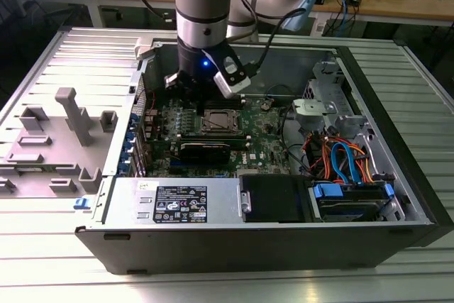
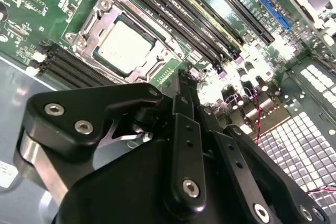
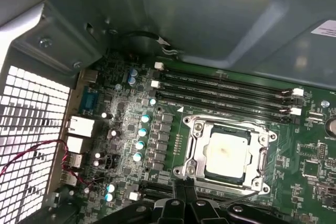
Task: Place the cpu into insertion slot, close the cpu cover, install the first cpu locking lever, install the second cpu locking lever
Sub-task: 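Install the second cpu locking lever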
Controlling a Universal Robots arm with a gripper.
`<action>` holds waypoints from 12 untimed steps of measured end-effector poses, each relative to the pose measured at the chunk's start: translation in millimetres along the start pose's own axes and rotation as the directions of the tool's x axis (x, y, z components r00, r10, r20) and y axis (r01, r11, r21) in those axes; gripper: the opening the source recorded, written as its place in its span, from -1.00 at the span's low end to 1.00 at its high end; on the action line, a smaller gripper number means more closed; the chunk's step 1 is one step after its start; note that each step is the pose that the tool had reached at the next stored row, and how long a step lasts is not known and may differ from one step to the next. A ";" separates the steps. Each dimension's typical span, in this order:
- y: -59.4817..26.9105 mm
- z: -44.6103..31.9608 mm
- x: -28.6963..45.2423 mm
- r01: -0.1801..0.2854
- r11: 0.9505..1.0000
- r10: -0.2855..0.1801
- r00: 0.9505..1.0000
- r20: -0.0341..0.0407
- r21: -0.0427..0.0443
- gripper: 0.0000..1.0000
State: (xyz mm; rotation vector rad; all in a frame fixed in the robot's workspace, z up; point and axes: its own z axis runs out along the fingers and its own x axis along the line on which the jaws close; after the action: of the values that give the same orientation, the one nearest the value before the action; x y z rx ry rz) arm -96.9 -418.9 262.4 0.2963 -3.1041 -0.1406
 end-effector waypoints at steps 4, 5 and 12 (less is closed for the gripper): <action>-1.8 -0.2 -9.6 -0.004 1.000 0.004 1.000 -0.022 -0.004 -0.79; -2.2 -0.1 -11.4 -0.004 1.000 0.004 1.000 -0.028 -0.006 -0.79; -5.1 5.6 -23.9 -0.013 1.000 0.012 0.997 -0.072 -0.014 -0.79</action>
State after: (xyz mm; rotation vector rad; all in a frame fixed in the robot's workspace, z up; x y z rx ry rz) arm -72.6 -418.9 256.0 0.2756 -3.0321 -0.1480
